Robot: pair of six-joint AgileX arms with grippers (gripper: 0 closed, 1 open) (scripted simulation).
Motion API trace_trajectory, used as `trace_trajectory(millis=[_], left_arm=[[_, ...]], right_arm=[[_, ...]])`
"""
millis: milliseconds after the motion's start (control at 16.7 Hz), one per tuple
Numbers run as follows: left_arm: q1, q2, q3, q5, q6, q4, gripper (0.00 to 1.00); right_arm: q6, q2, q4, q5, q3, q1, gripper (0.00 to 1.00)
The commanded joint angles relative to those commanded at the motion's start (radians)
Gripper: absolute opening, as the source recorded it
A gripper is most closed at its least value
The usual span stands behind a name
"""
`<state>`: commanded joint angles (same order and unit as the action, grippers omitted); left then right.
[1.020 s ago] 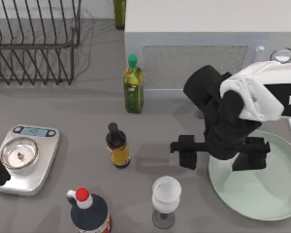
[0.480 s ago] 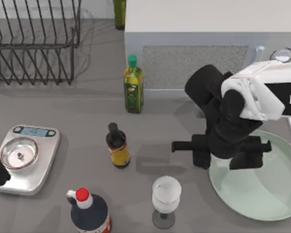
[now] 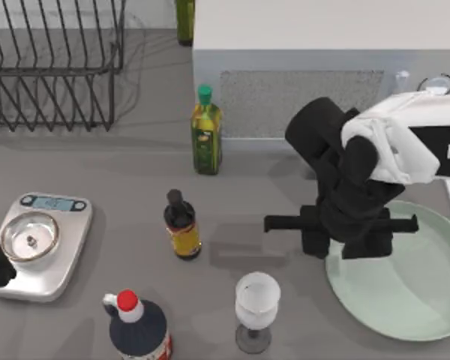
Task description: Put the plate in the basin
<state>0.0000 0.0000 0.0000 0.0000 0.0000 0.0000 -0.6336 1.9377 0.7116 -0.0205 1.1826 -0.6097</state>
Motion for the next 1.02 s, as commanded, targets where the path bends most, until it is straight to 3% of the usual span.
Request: trace_trajectory(millis=[300,780,1020], left_arm=[[0.000,0.000,0.000,0.000,0.000,0.000,1.00],[0.000,0.000,0.000,0.000,0.000,0.000,1.00],[0.000,0.000,0.000,0.000,0.000,0.000,1.00]], right_arm=[[-0.004,0.019,0.166,0.002,0.166,-0.013,0.00],[0.001,0.022,0.821,0.002,0.820,-0.005,0.00],[0.009,0.002,1.002,0.001,1.001,0.008,0.00]])
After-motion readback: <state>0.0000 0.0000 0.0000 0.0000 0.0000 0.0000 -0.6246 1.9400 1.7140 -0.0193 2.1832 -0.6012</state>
